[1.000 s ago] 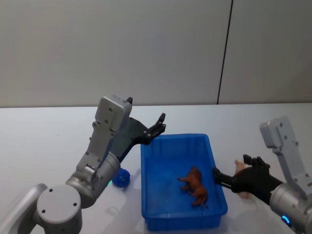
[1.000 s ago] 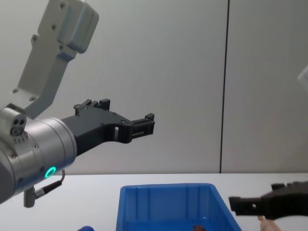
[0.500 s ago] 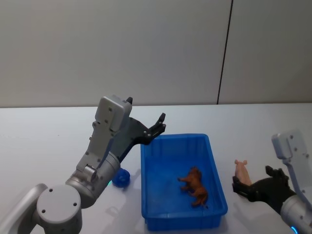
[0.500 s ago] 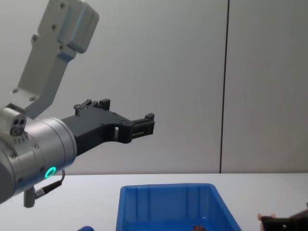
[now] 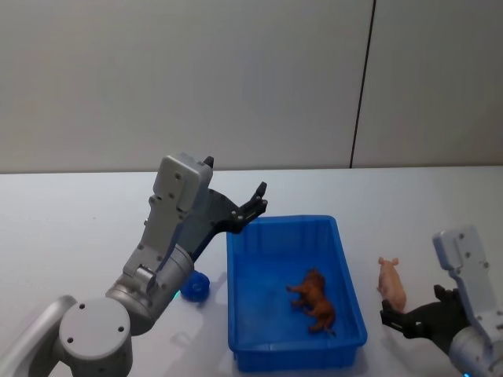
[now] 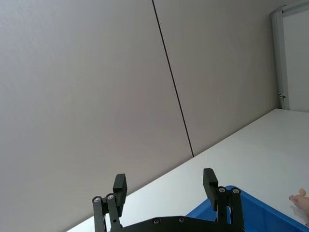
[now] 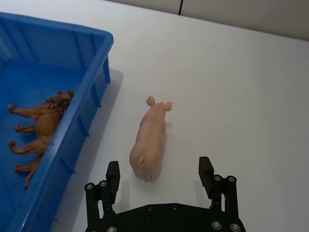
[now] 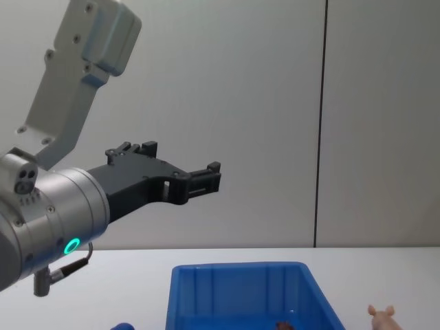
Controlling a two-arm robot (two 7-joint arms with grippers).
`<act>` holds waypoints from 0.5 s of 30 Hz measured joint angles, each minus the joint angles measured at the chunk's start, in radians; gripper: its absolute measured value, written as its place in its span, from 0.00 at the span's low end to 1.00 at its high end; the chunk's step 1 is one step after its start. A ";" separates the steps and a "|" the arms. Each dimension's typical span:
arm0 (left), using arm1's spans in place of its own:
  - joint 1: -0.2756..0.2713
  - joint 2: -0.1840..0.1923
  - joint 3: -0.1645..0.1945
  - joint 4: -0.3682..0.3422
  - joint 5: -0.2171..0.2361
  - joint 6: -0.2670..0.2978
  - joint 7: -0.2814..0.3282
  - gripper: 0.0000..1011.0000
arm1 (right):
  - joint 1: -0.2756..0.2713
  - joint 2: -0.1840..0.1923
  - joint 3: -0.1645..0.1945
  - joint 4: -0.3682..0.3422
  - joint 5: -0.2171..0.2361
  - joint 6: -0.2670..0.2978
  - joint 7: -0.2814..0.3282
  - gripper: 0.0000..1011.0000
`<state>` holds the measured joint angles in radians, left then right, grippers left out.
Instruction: Pick up the two dolls from the table and place them into the box.
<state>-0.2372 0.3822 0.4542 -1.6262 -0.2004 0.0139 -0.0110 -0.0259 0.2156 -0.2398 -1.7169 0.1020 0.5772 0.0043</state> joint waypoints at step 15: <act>0.000 0.000 0.000 0.000 0.000 0.000 0.000 0.99 | 0.076 -0.046 -0.015 0.145 -0.050 -0.038 0.030 0.99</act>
<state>-0.2372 0.3821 0.4542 -1.6262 -0.2004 0.0139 -0.0110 0.0497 0.1695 -0.2545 -1.5715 0.0518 0.5388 0.0345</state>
